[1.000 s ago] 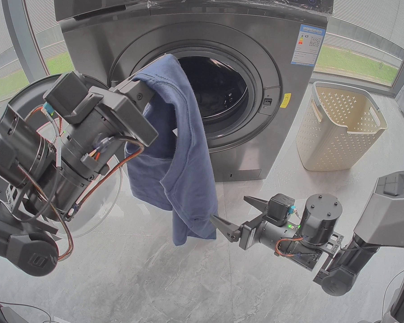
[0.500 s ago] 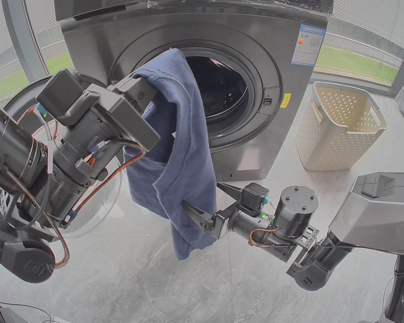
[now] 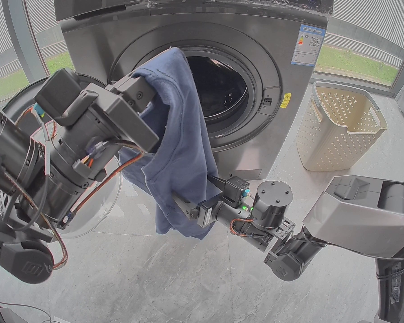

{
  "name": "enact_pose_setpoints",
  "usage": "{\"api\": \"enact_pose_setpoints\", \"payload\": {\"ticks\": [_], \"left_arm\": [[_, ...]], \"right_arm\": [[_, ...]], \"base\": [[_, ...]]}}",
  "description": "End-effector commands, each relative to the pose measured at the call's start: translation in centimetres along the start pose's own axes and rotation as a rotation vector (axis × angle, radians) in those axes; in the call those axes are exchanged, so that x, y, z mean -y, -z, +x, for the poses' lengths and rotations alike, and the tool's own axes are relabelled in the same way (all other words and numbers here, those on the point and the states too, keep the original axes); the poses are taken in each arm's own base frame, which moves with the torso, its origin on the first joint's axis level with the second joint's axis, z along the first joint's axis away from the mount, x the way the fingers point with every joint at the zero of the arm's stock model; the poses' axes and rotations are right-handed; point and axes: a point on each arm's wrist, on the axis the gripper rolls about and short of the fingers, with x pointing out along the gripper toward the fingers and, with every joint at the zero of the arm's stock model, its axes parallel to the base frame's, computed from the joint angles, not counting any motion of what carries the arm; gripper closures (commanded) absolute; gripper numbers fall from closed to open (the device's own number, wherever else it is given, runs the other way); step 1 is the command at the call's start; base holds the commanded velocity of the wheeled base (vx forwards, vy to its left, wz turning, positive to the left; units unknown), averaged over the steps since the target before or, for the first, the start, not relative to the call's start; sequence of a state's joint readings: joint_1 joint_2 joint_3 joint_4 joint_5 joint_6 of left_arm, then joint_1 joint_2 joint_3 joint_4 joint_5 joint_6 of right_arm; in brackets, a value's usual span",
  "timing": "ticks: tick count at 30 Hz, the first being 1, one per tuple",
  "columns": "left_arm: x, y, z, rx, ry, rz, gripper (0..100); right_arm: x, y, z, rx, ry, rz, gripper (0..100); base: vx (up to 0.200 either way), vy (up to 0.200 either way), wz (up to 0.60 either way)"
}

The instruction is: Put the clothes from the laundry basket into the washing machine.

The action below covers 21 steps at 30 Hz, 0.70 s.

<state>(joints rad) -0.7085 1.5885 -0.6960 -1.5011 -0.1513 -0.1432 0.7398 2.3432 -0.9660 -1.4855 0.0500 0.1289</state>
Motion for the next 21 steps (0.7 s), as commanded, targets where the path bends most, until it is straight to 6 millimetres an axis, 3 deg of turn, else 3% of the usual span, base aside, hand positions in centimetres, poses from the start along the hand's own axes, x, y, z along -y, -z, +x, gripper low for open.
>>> {"api": "enact_pose_setpoints", "payload": {"ticks": [1,2,13,21], "left_arm": [[-0.2,-0.2,0.0,0.004,-0.005,0.004,100],[-0.2,-0.2,0.0,0.004,-0.008,0.006,100],[-0.6,0.3,-0.2,-0.025,-0.029,0.005,100],[-1.3,0.6,-0.4,-0.04,-0.053,0.019,100]], "right_arm": [[0.4,1.1,0.7,-0.008,0.021,0.0,0],[0.4,1.1,0.7,-0.005,0.027,0.0,100],[1.1,0.1,0.4,0.028,0.069,-0.003,100],[0.9,-1.7,-1.2,0.035,0.099,-0.003,100]], "base": [[0.0,0.0,0.0],[0.0,0.0,0.0],[0.0,0.0,0.0],[0.0,0.0,0.0]]}}
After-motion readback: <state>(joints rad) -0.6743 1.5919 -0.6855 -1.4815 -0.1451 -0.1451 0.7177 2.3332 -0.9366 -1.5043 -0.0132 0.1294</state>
